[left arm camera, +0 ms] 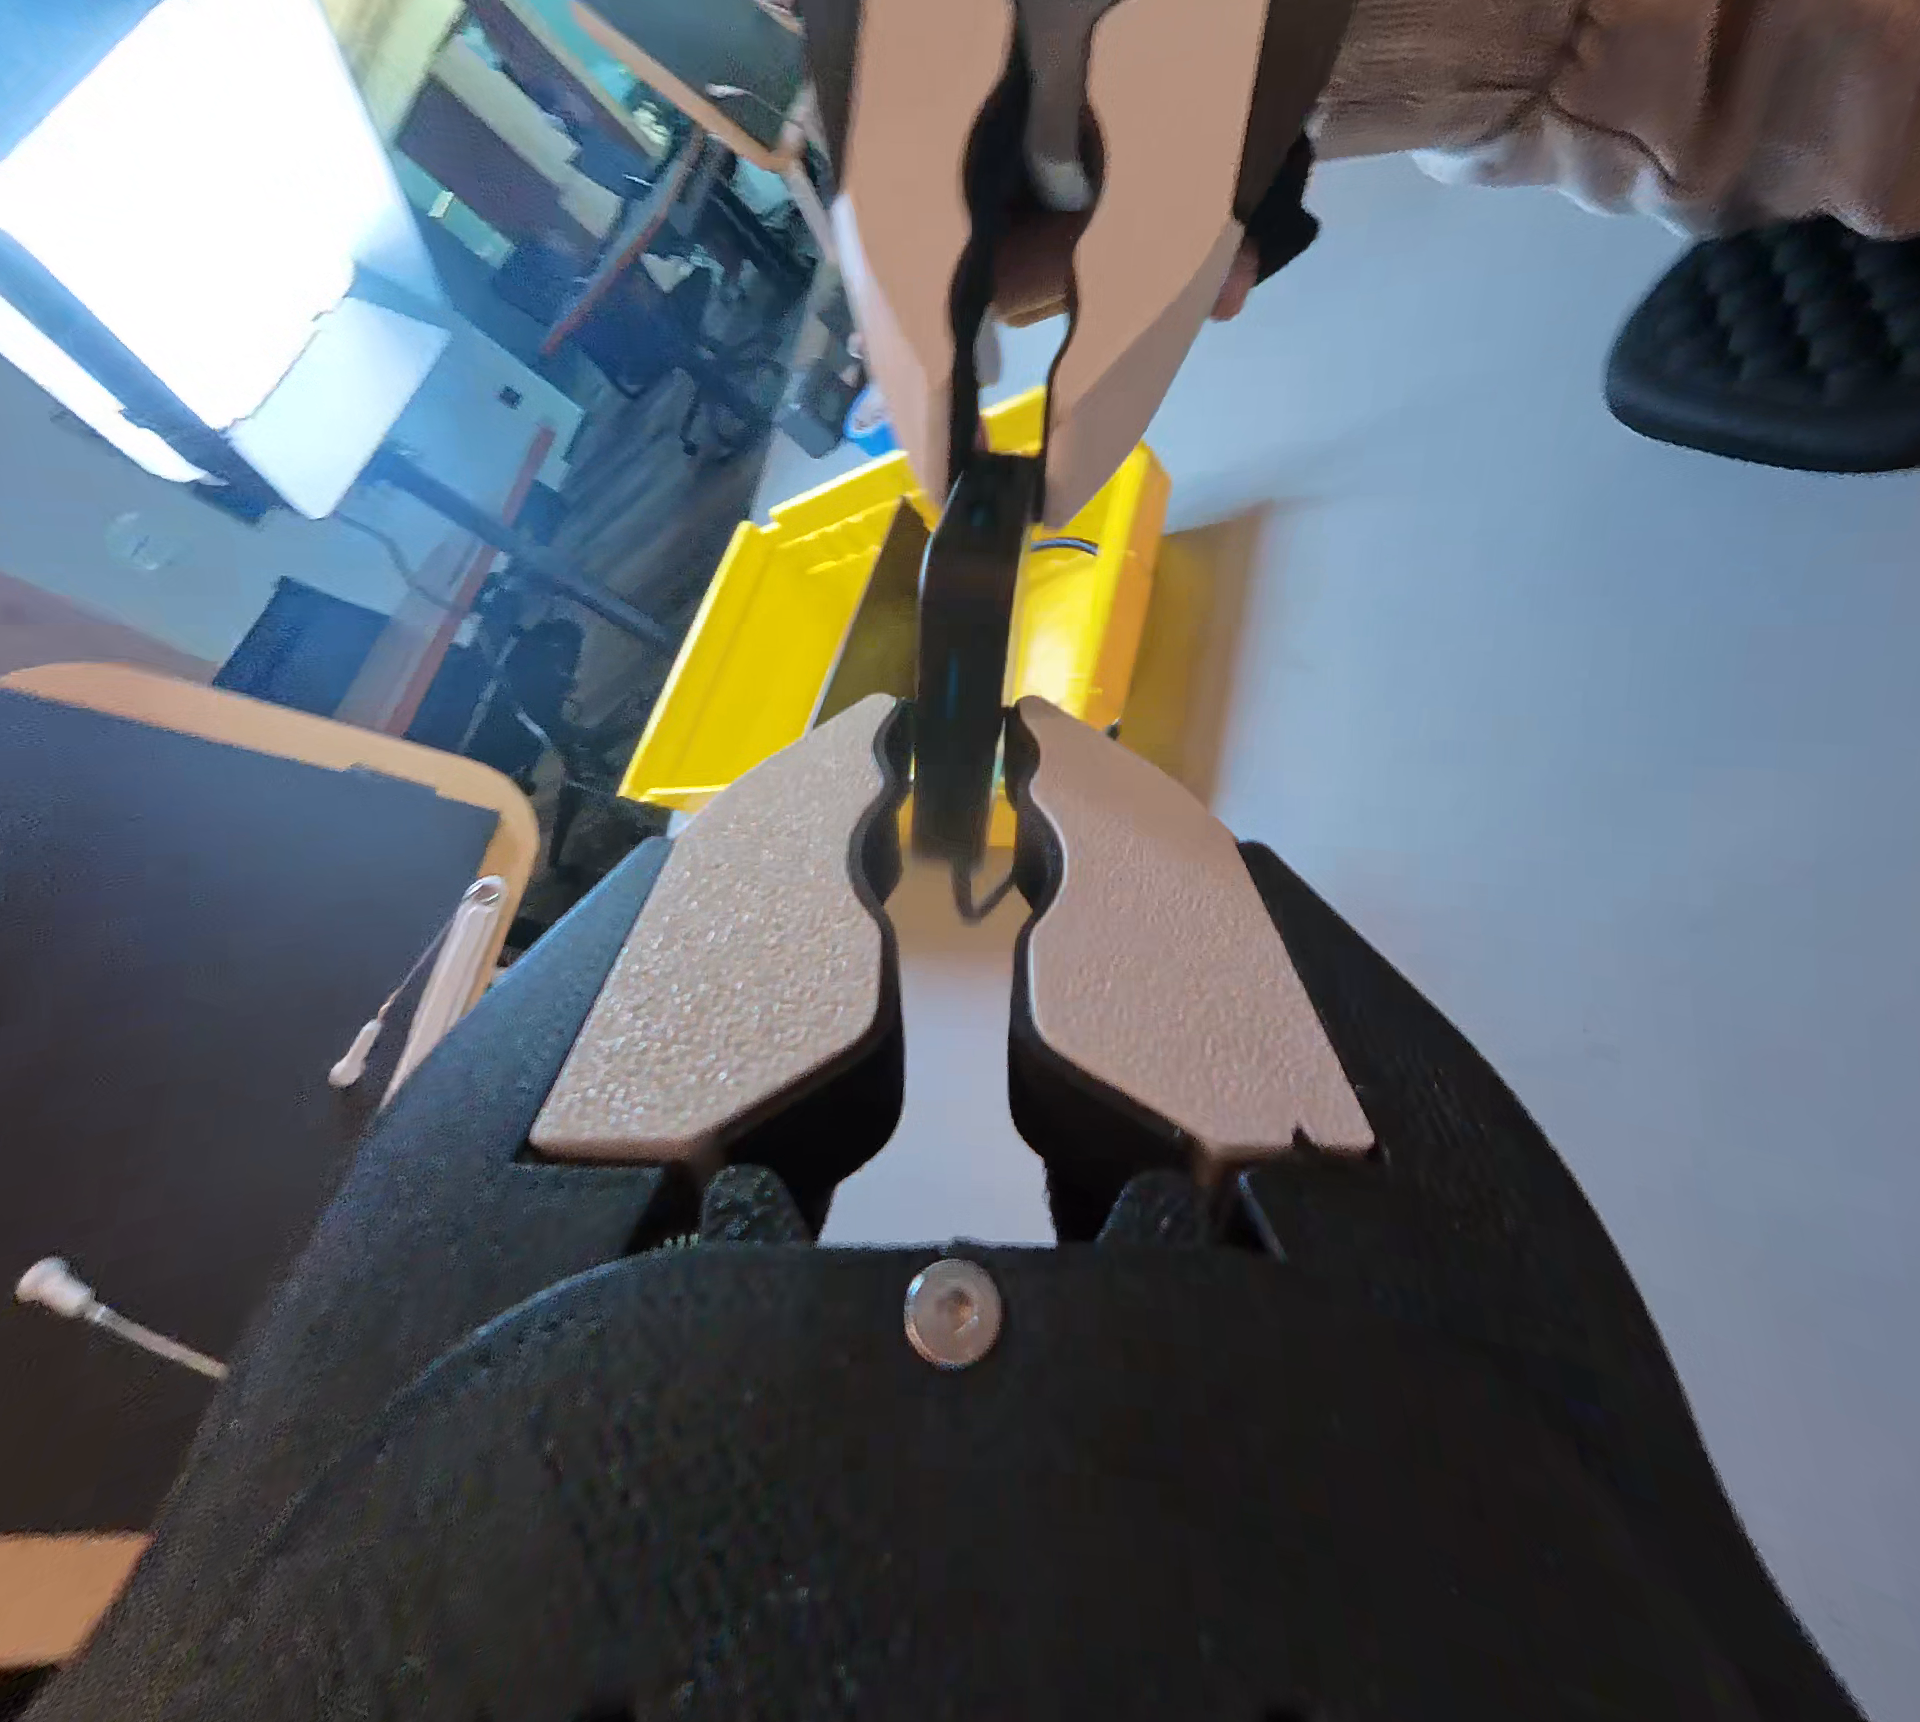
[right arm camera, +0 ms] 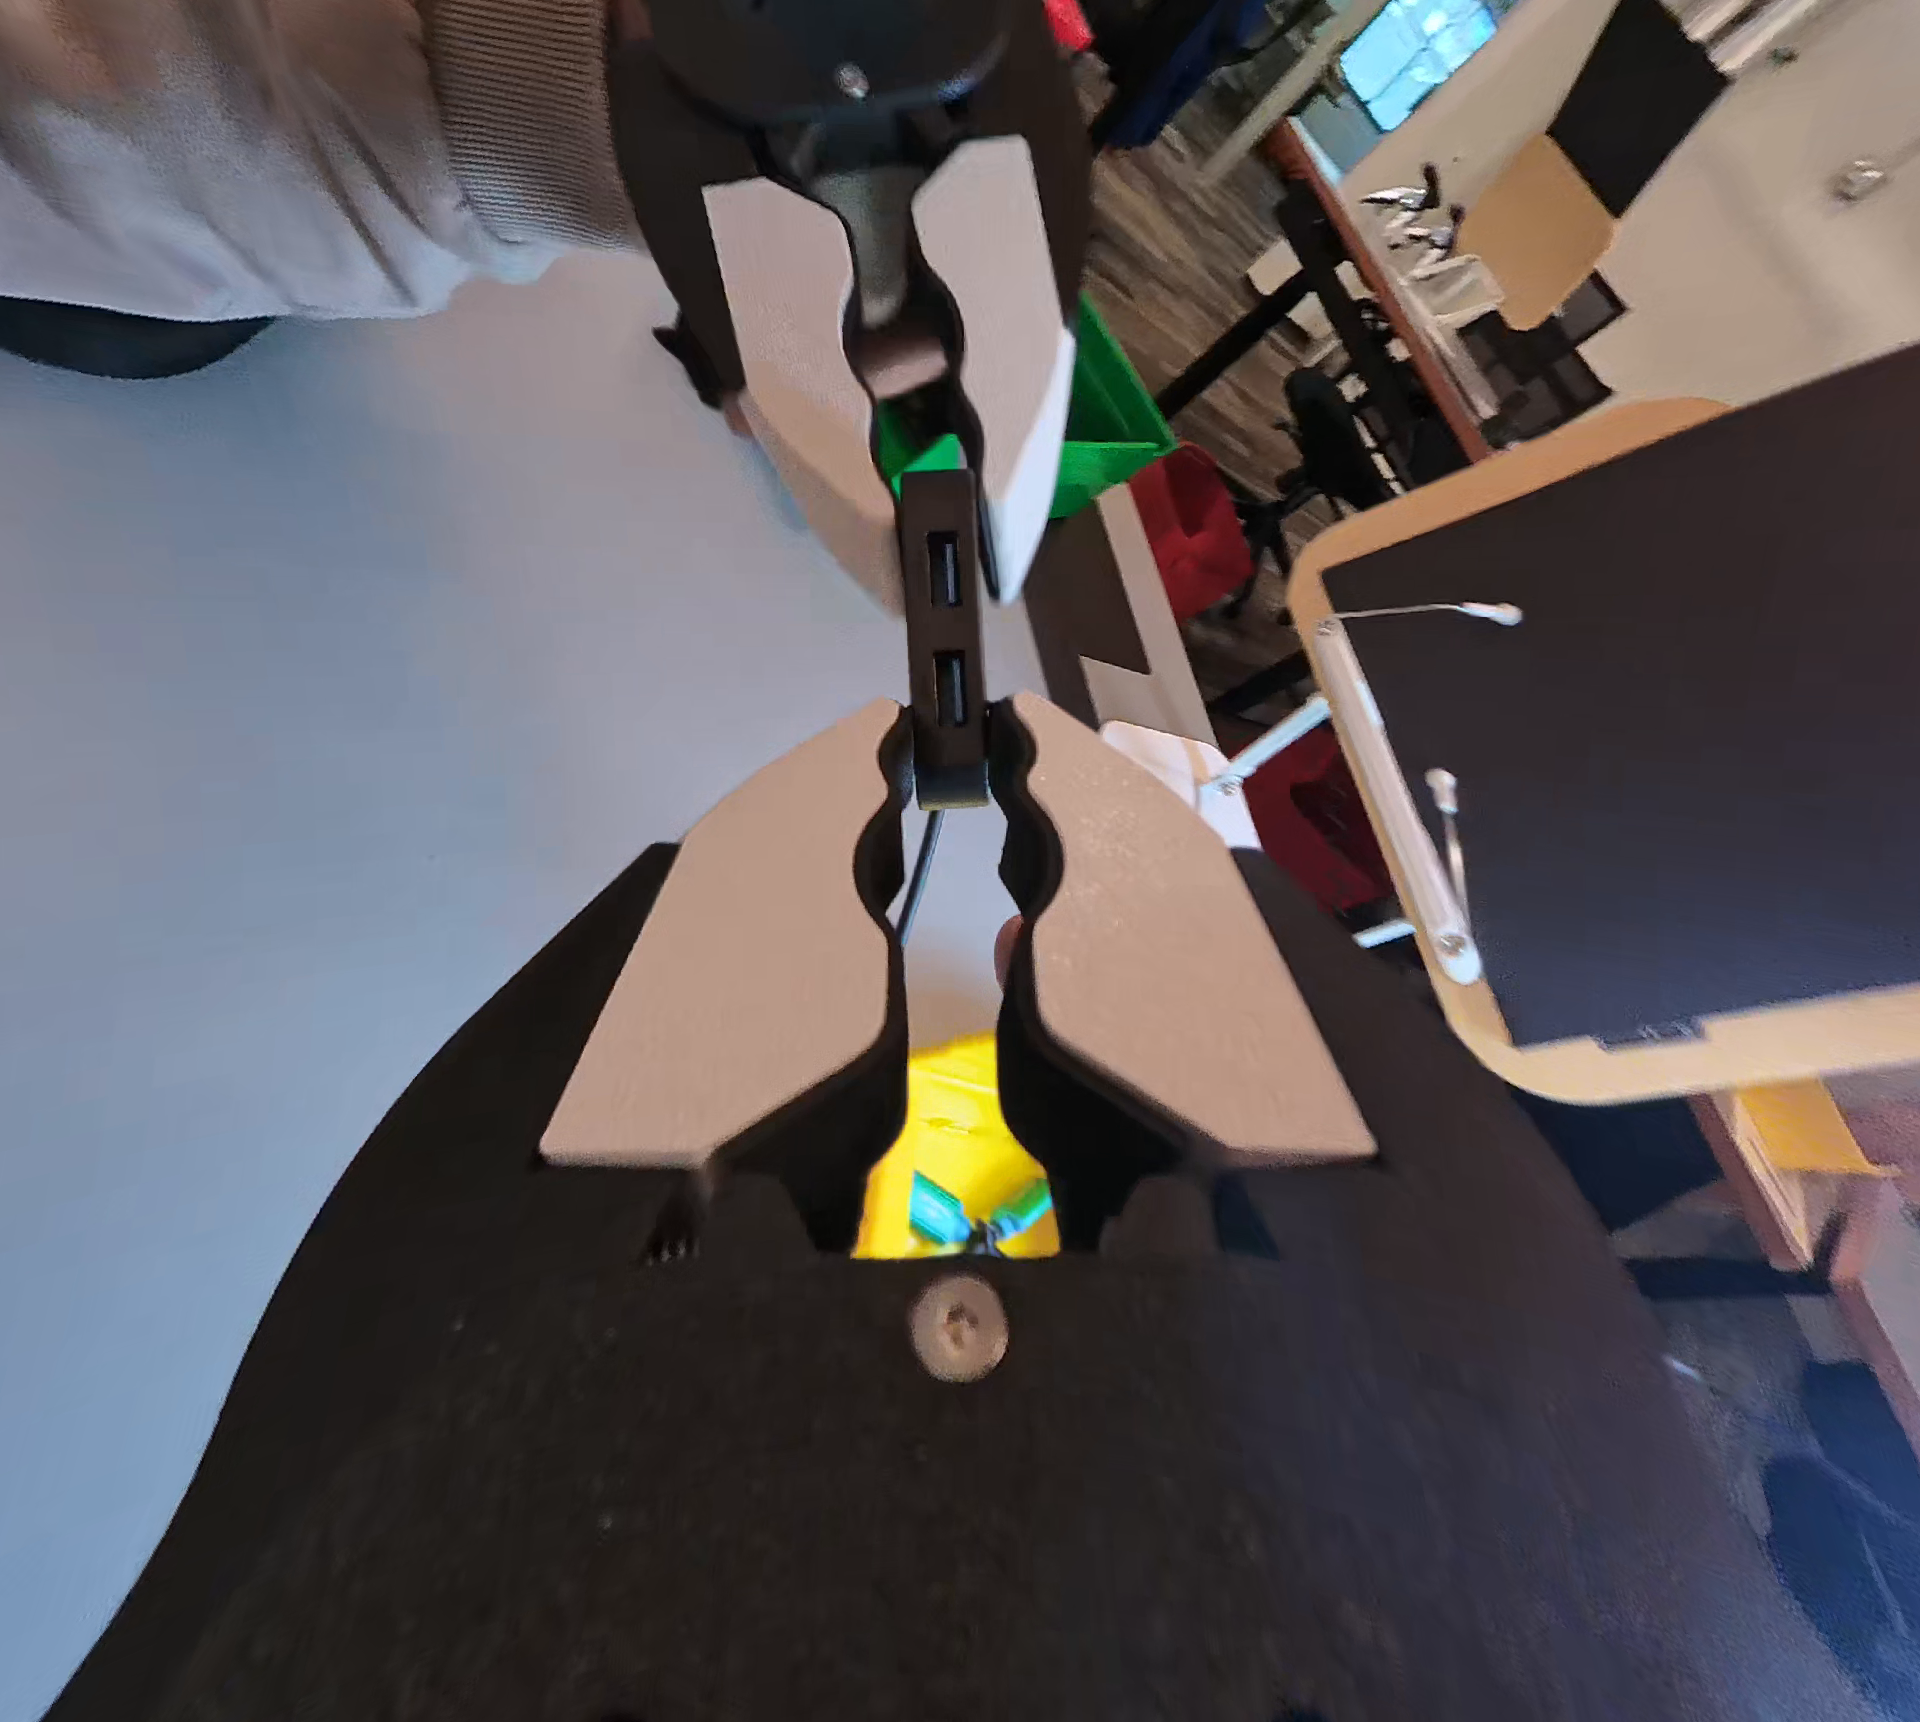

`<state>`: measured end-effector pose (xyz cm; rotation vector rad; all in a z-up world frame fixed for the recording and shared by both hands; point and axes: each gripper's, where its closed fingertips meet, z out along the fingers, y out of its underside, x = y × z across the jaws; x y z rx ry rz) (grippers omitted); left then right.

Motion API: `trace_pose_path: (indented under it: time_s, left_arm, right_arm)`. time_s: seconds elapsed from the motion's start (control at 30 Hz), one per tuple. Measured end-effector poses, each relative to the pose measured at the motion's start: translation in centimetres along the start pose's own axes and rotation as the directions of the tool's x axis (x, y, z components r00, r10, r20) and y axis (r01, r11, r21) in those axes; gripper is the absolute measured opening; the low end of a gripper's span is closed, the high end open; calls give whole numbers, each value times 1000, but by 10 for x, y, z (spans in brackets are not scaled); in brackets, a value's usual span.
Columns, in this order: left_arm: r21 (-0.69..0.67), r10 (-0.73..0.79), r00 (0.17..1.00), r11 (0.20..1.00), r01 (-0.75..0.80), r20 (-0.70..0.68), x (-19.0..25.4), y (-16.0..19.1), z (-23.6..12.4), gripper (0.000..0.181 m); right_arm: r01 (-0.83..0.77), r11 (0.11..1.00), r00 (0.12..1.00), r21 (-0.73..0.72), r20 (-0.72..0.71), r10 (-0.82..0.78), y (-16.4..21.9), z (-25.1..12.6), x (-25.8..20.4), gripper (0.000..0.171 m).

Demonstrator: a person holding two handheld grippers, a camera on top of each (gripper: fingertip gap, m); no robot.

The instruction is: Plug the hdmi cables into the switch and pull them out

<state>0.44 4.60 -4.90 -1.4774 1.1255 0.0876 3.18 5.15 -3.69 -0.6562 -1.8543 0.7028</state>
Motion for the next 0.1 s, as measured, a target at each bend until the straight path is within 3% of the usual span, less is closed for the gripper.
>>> trace_pose_path:
  time_s: [0.1]
  left_arm:
    - [49, -98, 986, 995, 92, 136, -33, 0, -18, 14]
  right_arm:
    - [-28, 1000, 987, -1, -155, 28, 8, -22, 34, 14]
